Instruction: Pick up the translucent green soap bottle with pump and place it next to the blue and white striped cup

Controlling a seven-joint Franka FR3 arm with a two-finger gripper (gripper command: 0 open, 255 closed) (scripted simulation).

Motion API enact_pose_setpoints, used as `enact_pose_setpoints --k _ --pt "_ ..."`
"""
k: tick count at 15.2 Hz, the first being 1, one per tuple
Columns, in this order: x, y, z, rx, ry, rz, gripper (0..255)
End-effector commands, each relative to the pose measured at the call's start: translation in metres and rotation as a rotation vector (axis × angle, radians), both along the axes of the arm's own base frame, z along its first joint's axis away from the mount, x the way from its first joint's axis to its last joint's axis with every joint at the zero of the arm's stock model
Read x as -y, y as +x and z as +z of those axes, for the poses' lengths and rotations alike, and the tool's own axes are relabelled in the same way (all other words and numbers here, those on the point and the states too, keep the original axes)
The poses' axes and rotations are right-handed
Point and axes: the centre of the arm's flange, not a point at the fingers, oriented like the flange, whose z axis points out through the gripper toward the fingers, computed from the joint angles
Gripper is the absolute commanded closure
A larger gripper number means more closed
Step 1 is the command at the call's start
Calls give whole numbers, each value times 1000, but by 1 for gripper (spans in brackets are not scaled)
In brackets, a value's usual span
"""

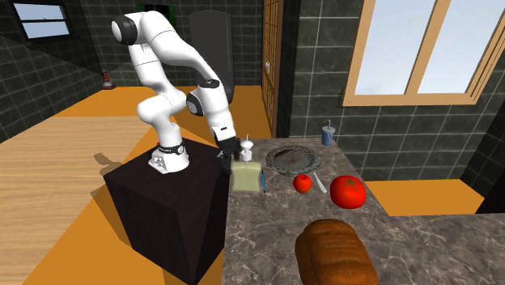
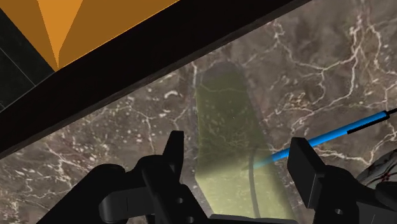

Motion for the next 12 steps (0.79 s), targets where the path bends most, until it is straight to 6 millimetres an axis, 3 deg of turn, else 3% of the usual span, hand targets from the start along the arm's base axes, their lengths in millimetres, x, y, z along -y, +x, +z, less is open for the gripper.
enact_pose_setpoints --k 1,12 --pt "0 0 11 0 0 0 255" --pt "0 0 69 0 0 0 255"
